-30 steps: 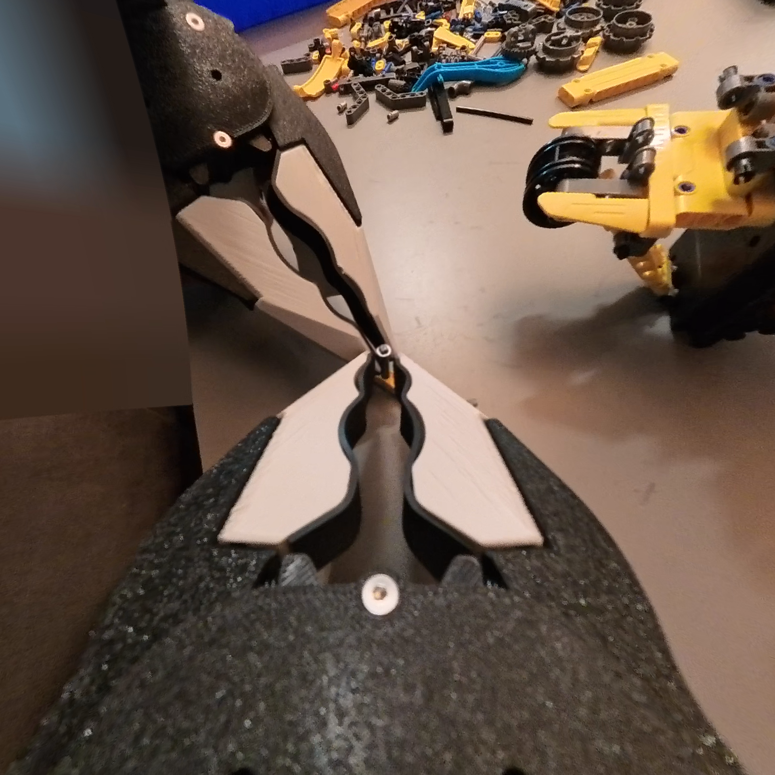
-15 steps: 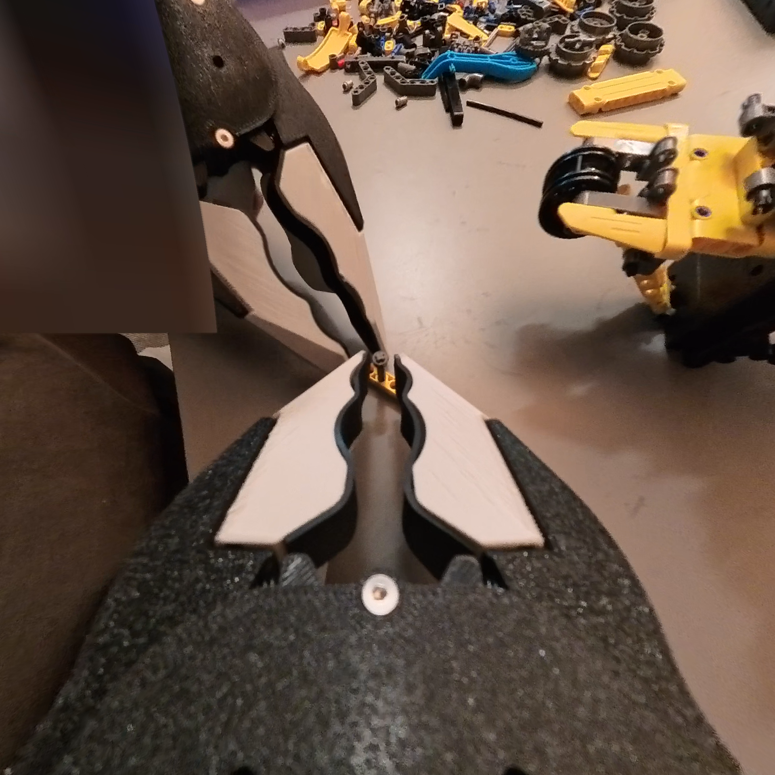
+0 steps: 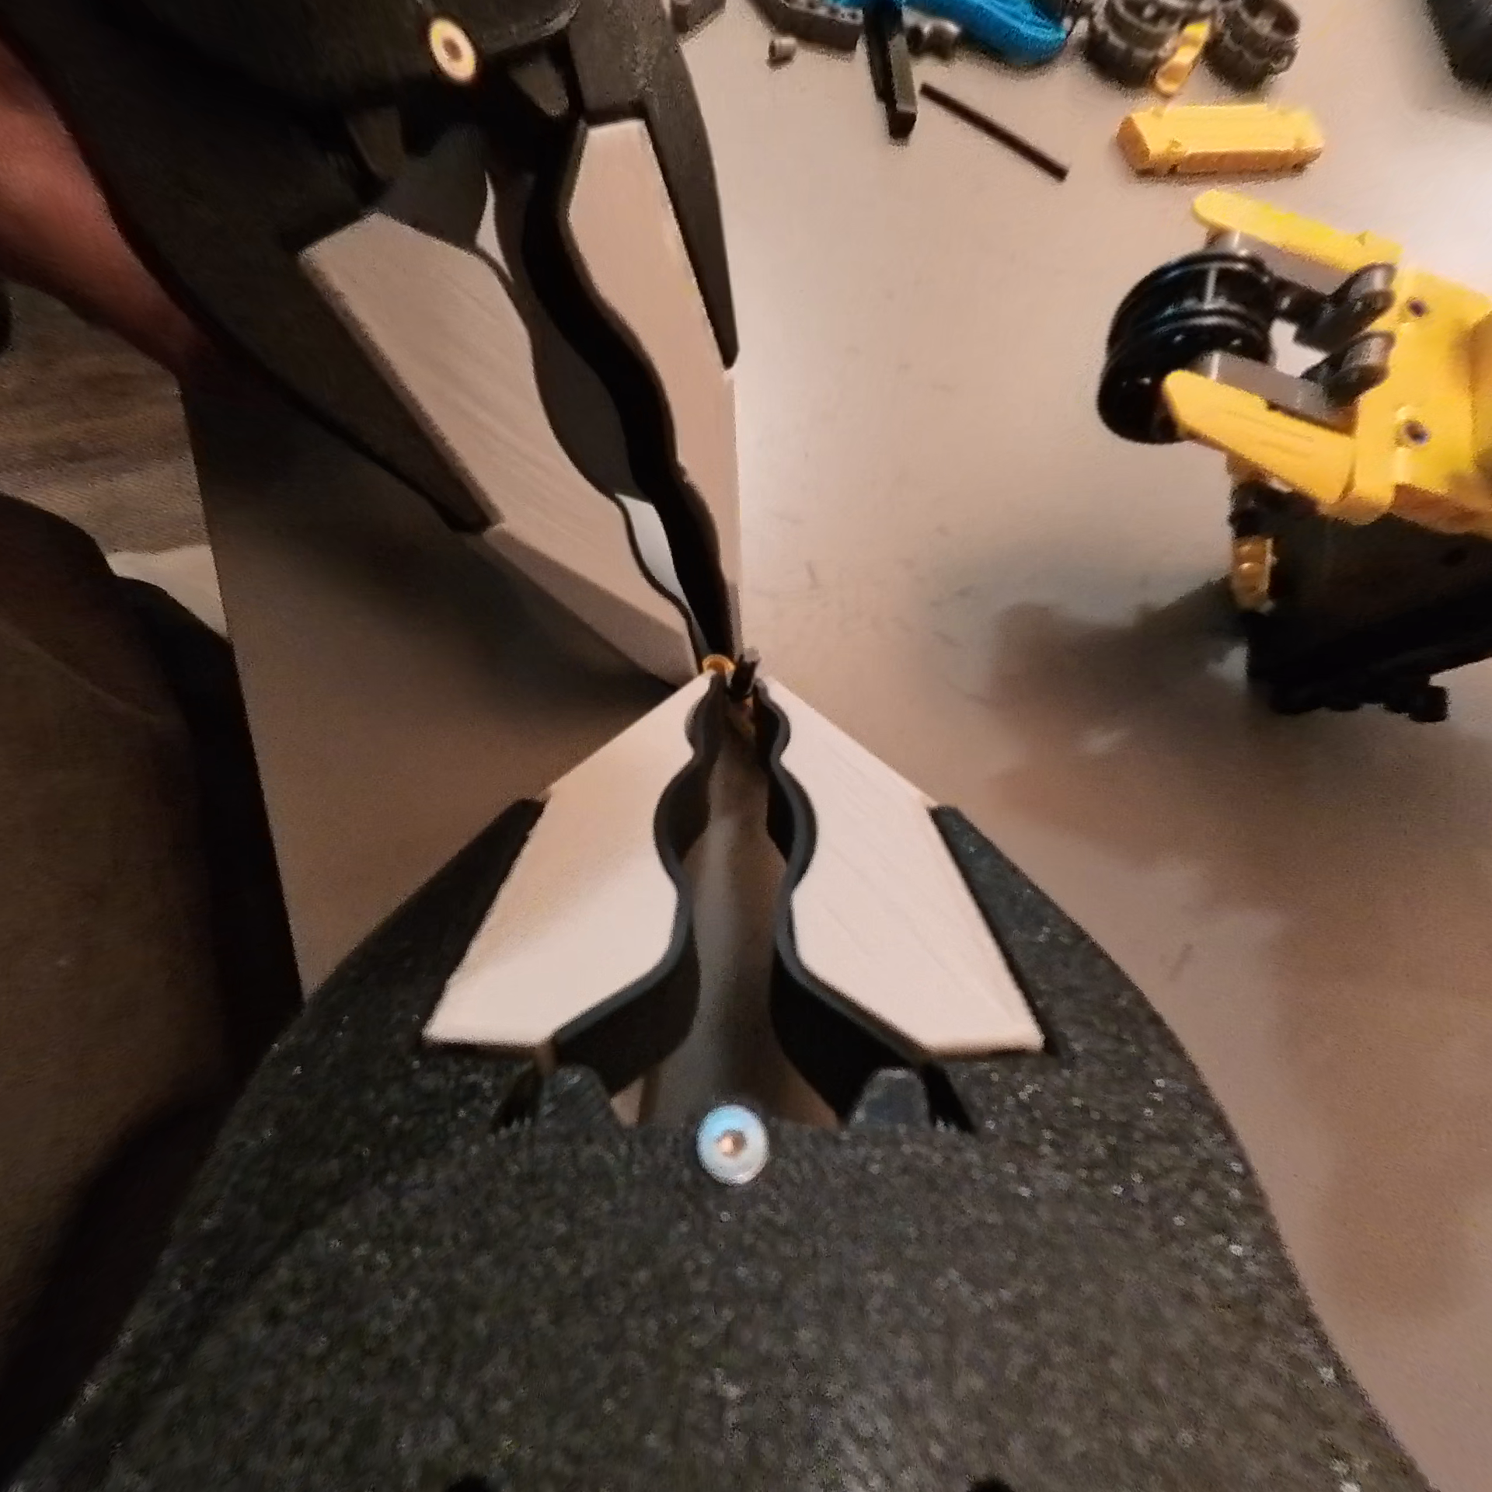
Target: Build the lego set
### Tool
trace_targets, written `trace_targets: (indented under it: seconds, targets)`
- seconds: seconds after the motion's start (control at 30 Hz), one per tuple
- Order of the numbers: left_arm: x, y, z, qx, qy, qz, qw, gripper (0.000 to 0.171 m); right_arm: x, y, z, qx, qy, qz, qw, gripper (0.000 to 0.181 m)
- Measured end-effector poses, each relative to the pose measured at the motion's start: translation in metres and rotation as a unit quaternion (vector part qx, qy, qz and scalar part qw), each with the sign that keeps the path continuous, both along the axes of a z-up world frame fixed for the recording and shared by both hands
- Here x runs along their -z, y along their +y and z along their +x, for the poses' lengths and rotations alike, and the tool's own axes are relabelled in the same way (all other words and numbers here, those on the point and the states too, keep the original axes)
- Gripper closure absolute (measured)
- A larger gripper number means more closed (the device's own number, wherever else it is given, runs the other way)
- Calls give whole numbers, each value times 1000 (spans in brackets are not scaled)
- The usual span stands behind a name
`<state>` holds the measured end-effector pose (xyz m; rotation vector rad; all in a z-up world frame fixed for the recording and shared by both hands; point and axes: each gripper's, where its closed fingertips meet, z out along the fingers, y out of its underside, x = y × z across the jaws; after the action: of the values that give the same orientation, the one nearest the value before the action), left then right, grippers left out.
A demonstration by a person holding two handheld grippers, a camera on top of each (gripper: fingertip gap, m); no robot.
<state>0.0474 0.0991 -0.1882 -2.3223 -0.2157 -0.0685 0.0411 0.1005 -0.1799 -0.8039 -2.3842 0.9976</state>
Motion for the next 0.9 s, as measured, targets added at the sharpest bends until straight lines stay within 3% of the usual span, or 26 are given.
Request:
trace_targets:
  seconds: [0.27,0.37,0.43,0.67,0.9]
  targets:
    - [0,0,0,1,-4,1,1000,165,-2,1,0,5,17,9,1000,174]
    - [0,0,0,0,-6,1,1000,165,-5,5,1,3,36,15,999,155]
    - [0,0,1,2,-9,2,1000,164,-8,6,4,2,39,6,999,152]
    - [-12,2,-1,-6,5,35,999,142,-30,15,8,24,69,-61,995,152]
    - [-13,5,-2,-15,12,37,999,149,-29,53,7,89,-7,-142,986,149]
